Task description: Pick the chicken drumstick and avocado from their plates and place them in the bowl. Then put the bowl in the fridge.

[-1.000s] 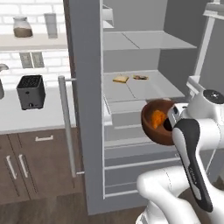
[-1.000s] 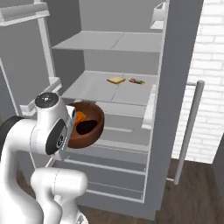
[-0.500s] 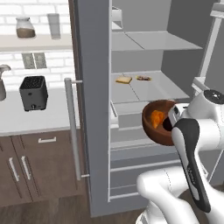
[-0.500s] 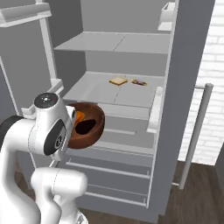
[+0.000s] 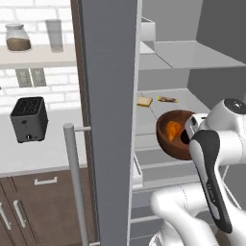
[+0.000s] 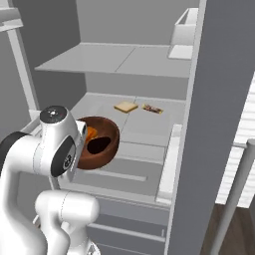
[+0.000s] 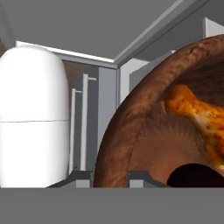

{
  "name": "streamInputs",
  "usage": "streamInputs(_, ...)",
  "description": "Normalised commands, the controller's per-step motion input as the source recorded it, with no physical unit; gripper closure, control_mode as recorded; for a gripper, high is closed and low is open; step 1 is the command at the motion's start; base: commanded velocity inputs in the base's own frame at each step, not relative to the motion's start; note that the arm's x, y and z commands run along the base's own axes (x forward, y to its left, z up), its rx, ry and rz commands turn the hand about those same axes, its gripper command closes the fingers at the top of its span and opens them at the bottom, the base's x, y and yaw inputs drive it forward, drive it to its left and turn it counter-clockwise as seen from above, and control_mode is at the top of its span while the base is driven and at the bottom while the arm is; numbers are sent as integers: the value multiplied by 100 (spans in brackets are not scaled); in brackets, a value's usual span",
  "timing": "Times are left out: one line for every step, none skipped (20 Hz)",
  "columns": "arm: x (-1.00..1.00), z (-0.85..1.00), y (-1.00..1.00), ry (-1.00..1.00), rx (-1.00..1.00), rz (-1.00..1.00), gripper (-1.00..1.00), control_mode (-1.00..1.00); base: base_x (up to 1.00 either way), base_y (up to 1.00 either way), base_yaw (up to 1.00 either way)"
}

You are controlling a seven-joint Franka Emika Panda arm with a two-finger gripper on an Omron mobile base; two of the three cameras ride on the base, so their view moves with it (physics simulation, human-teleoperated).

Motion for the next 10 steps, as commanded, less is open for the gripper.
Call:
streamInputs(0,0,0,0,0,0,100,100,54,-31,0)
streamInputs(0,0,0,0,0,0,100,100,47,-38,0)
streamInputs(0,0,0,0,0,0,100,100,39,-34,0)
streamInputs(0,0,0,0,0,0,100,100,31,-22,0)
streamInputs(0,0,0,0,0,0,100,100,29,-21,0)
streamInputs(0,0,0,0,0,0,100,100,31,-19,0)
streamInputs(0,0,0,0,0,0,100,100,31,-19,0)
streamInputs(0,0,0,0,0,0,100,100,9,-4,0)
streamInputs(0,0,0,0,0,0,100,100,4,0,0)
streamInputs(0,0,0,0,0,0,100,100,7,0,0)
